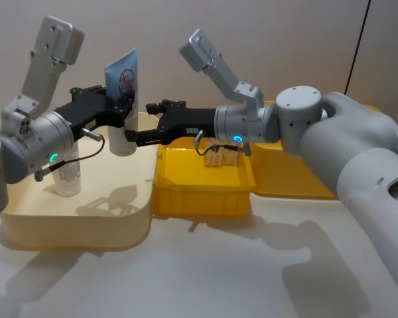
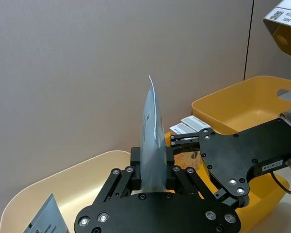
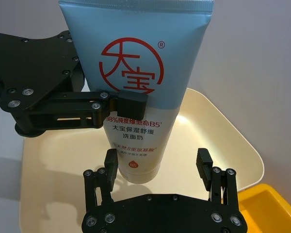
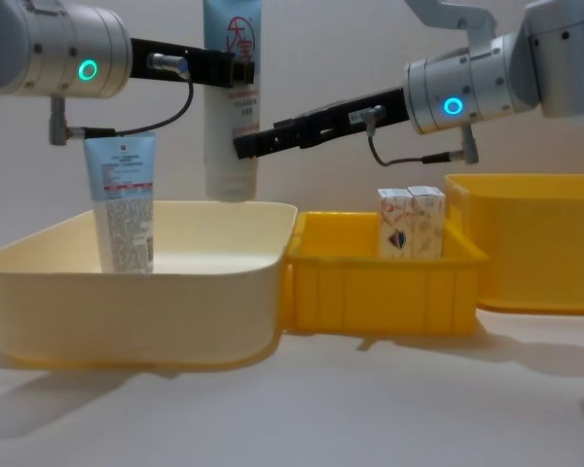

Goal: Bimanual collaborative sorting of washing and personal care products

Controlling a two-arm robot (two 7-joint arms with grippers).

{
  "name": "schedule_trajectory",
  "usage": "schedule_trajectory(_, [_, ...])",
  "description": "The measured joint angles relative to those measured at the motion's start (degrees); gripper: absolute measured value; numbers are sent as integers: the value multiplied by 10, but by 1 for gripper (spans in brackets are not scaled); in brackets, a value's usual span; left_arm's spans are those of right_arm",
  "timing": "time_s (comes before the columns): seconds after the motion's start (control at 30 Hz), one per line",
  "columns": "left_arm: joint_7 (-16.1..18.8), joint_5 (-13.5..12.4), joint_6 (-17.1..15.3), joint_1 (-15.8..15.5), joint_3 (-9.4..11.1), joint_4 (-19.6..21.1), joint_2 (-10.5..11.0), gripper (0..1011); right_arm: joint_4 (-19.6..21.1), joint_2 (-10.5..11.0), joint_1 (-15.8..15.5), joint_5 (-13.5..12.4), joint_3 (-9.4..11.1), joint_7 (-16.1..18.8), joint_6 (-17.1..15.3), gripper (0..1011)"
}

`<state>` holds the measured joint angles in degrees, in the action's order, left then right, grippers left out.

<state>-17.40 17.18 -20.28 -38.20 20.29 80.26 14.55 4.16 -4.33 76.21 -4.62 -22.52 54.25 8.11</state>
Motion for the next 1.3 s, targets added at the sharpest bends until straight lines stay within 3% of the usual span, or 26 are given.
schedule_trajectory(0.93, [9, -9, -1, 7, -8, 9, -4, 267, -3, -1, 1, 1, 1, -1, 2, 1001])
schedule_trajectory(1.3, [10, -14, 8, 1, -9, -5, -14, 267, -3, -1, 1, 1, 1, -1, 2, 1001])
